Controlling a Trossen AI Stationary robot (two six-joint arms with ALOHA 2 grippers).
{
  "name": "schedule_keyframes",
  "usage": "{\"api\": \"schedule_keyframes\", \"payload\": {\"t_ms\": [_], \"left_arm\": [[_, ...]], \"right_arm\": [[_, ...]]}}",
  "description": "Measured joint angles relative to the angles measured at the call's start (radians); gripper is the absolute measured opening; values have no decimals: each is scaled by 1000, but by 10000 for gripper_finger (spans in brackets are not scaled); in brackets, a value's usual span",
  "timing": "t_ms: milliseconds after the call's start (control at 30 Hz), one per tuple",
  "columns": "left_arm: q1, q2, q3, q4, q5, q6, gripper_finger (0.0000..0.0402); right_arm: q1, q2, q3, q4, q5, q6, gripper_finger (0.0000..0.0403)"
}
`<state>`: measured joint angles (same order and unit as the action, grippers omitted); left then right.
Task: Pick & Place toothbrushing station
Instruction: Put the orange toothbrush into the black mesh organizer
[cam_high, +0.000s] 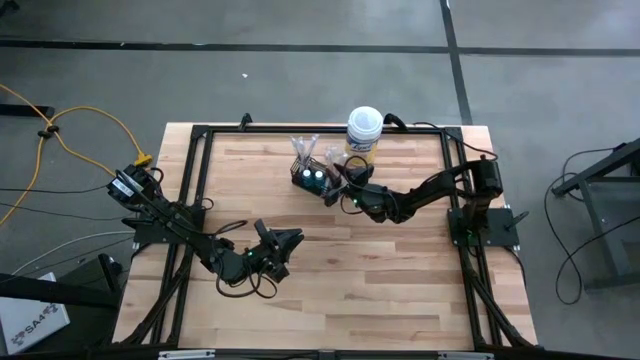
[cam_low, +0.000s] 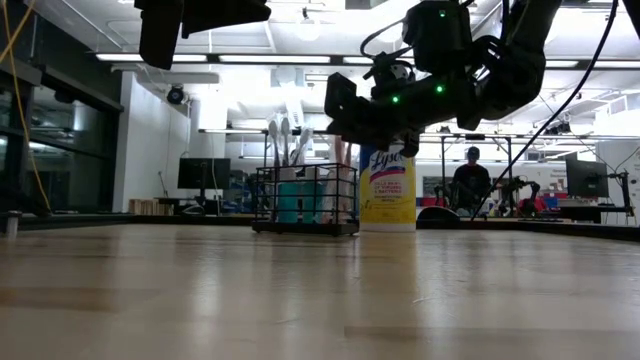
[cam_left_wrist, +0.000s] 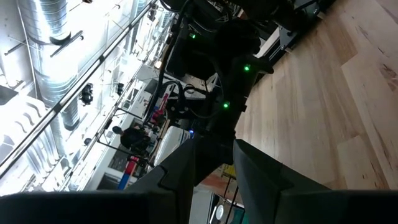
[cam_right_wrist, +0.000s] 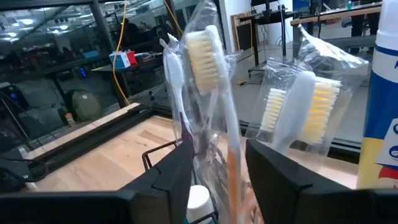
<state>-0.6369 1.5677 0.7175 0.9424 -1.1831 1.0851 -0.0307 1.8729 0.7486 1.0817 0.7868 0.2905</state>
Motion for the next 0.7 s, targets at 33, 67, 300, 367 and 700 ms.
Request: {"api": "schedule_keyframes", "payload": {"t_ms": [33, 67, 300, 367, 700], "left_arm": [[0, 0, 0, 0, 0, 0, 103], [0, 0, 0, 0, 0, 0, 103], [0, 0, 0, 0, 0, 0, 103], [0, 0, 0, 0, 0, 0, 103], [0, 0, 0, 0, 0, 0, 103]], "right_arm": [[0, 0, 0, 0, 0, 0, 133], [0, 0, 0, 0, 0, 0, 122], [0, 0, 0, -1, -3, 0, 26], [3, 0, 0, -2, -3, 0, 8], [5, 0, 0, -89, -2, 75, 2]]}}
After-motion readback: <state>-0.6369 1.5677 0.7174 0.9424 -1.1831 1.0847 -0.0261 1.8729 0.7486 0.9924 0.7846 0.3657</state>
